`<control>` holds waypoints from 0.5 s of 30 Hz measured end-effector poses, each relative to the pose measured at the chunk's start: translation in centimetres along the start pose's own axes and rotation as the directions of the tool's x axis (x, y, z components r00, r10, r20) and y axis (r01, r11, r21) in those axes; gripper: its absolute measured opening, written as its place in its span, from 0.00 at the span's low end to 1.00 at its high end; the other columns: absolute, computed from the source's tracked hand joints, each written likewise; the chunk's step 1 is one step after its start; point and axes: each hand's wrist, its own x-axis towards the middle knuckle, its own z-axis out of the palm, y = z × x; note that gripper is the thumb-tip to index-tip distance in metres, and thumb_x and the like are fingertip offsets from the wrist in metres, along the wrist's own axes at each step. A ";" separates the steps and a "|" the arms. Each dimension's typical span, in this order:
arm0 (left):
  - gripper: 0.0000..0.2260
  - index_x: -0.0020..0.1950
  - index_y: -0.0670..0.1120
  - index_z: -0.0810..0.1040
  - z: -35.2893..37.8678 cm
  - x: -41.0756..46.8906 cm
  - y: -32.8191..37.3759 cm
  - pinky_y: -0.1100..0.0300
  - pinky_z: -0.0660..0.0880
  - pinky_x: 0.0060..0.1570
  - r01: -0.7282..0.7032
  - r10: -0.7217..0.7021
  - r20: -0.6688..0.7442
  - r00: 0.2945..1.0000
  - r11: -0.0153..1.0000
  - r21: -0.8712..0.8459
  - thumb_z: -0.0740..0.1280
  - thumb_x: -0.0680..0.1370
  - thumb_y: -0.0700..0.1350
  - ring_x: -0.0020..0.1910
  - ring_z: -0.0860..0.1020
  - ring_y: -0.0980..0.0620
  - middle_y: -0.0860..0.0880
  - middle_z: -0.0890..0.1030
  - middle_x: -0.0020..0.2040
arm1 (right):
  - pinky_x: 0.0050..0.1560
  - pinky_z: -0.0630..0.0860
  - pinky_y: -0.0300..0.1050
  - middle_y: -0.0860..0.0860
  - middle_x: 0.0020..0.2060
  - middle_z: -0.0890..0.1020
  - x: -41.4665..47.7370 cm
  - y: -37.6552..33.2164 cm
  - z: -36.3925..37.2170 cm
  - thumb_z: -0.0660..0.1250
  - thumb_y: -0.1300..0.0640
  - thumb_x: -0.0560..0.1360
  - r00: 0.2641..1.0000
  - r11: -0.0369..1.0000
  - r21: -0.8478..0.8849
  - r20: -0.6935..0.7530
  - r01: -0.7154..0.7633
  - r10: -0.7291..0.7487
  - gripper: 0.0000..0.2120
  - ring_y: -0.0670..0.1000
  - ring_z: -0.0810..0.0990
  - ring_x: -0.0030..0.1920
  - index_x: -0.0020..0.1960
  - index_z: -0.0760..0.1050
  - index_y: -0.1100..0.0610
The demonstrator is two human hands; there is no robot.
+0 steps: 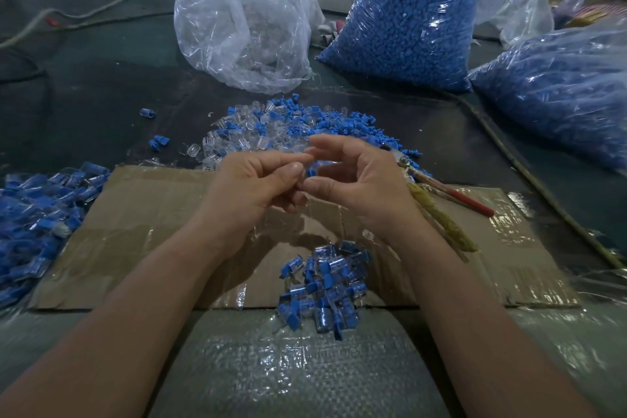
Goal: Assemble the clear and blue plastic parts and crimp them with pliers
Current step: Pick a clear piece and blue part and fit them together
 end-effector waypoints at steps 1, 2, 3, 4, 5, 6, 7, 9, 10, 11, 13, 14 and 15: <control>0.08 0.47 0.46 0.80 0.0 0.0 0.0 0.67 0.76 0.32 -0.007 0.008 -0.010 1.000 1.000 0.021 0.65 0.72 0.38 0.30 0.78 0.56 0.48 0.82 0.32 | 0.47 0.78 0.36 0.44 0.46 0.81 0.0 0.0 0.1 0.73 0.65 0.66 1.000 0.999 0.039 0.024 -0.004 0.003 0.19 0.43 0.82 0.47 0.50 0.76 0.47; 0.06 0.46 0.46 0.80 0.0 0.0 0.0 0.67 0.75 0.31 -0.014 0.014 -0.022 1.000 0.999 0.029 0.66 0.71 0.39 0.29 0.78 0.56 0.49 0.82 0.32 | 0.46 0.77 0.35 0.43 0.43 0.82 0.0 0.0 0.2 0.72 0.66 0.66 0.999 0.998 0.062 0.034 0.001 -0.003 0.17 0.43 0.82 0.46 0.50 0.77 0.49; 0.05 0.44 0.45 0.79 0.0 0.0 0.0 0.67 0.75 0.30 -0.019 0.020 -0.032 0.999 0.999 0.029 0.66 0.70 0.39 0.29 0.78 0.56 0.49 0.82 0.31 | 0.46 0.77 0.34 0.43 0.40 0.83 0.0 0.0 0.3 0.72 0.66 0.66 0.999 0.996 0.085 0.035 0.005 -0.008 0.16 0.43 0.83 0.45 0.48 0.78 0.50; 0.05 0.44 0.44 0.78 0.1 0.0 0.1 0.67 0.75 0.30 -0.023 0.024 -0.036 0.999 0.999 0.027 0.67 0.70 0.38 0.29 0.79 0.55 0.49 0.82 0.31 | 0.45 0.77 0.34 0.43 0.39 0.84 0.0 0.0 0.3 0.72 0.65 0.65 0.999 0.994 0.111 0.032 0.006 -0.010 0.14 0.43 0.83 0.44 0.47 0.78 0.51; 0.05 0.44 0.44 0.78 0.1 -0.1 0.1 0.67 0.75 0.30 -0.026 0.027 -0.034 0.999 0.999 0.024 0.67 0.70 0.38 0.29 0.79 0.55 0.49 0.82 0.31 | 0.44 0.77 0.35 0.43 0.38 0.84 0.0 0.0 0.3 0.72 0.63 0.64 1.000 0.991 0.135 0.026 0.008 -0.011 0.13 0.44 0.83 0.44 0.47 0.79 0.51; 0.05 0.44 0.43 0.78 0.1 -0.1 0.1 0.67 0.75 0.30 -0.027 0.028 -0.030 0.999 0.999 0.017 0.67 0.68 0.38 0.29 0.80 0.55 0.48 0.82 0.31 | 0.44 0.77 0.35 0.44 0.38 0.84 0.0 0.1 0.3 0.72 0.60 0.63 1.000 0.988 0.152 0.019 0.011 -0.014 0.13 0.45 0.83 0.44 0.46 0.79 0.52; 0.07 0.44 0.43 0.78 0.2 -0.2 0.1 0.67 0.76 0.30 -0.027 0.027 -0.031 0.999 1.000 0.008 0.68 0.67 0.39 0.29 0.80 0.55 0.48 0.82 0.31 | 0.44 0.78 0.36 0.44 0.38 0.84 0.0 0.1 0.2 0.72 0.58 0.61 1.000 0.987 0.159 0.010 0.012 -0.014 0.13 0.45 0.83 0.44 0.46 0.79 0.52; 0.08 0.43 0.43 0.79 0.1 -0.1 0.2 0.67 0.76 0.29 -0.020 0.020 -0.048 0.999 1.000 0.005 0.69 0.64 0.41 0.29 0.80 0.54 0.48 0.82 0.31 | 0.44 0.78 0.36 0.44 0.38 0.84 0.0 0.1 0.3 0.72 0.58 0.61 1.000 0.988 0.154 0.014 0.015 -0.018 0.13 0.45 0.83 0.43 0.45 0.79 0.51; 0.07 0.42 0.43 0.79 0.1 -0.1 0.1 0.66 0.76 0.29 -0.012 0.013 -0.058 0.998 1.000 0.009 0.69 0.65 0.41 0.28 0.80 0.55 0.48 0.82 0.31 | 0.44 0.77 0.35 0.44 0.37 0.84 0.0 0.1 0.4 0.72 0.60 0.63 0.999 0.989 0.145 0.026 0.022 -0.026 0.12 0.44 0.83 0.43 0.45 0.79 0.51; 0.05 0.41 0.43 0.79 0.1 0.0 0.1 0.66 0.76 0.29 -0.002 0.002 -0.066 0.998 1.000 0.012 0.70 0.66 0.39 0.28 0.80 0.55 0.48 0.82 0.31 | 0.44 0.77 0.35 0.43 0.37 0.84 0.0 0.1 0.4 0.72 0.63 0.64 0.999 0.991 0.132 0.039 0.031 -0.037 0.12 0.43 0.83 0.42 0.45 0.79 0.52; 0.04 0.40 0.43 0.80 0.1 0.1 -0.1 0.67 0.75 0.29 0.024 -0.024 -0.083 0.996 1.000 -0.003 0.69 0.69 0.35 0.28 0.80 0.55 0.48 0.82 0.30 | 0.43 0.77 0.34 0.43 0.36 0.83 0.0 0.2 0.5 0.71 0.69 0.66 0.997 0.993 0.109 0.053 0.047 -0.053 0.13 0.43 0.83 0.41 0.44 0.79 0.52; 0.04 0.40 0.42 0.80 0.0 0.1 -0.1 0.67 0.75 0.28 0.037 -0.039 -0.094 0.995 0.999 -0.025 0.69 0.69 0.34 0.28 0.80 0.55 0.47 0.82 0.30 | 0.42 0.77 0.34 0.43 0.35 0.83 0.0 0.2 0.4 0.71 0.70 0.66 0.997 0.993 0.107 0.058 0.051 -0.058 0.14 0.43 0.83 0.40 0.44 0.78 0.53; 0.03 0.39 0.41 0.80 0.0 0.1 -0.1 0.67 0.75 0.28 0.049 -0.054 -0.106 0.993 0.998 -0.050 0.69 0.68 0.34 0.28 0.79 0.55 0.47 0.82 0.30 | 0.42 0.77 0.33 0.44 0.35 0.83 0.0 0.3 0.3 0.70 0.71 0.66 0.996 0.993 0.109 0.063 0.053 -0.060 0.14 0.43 0.83 0.40 0.44 0.78 0.53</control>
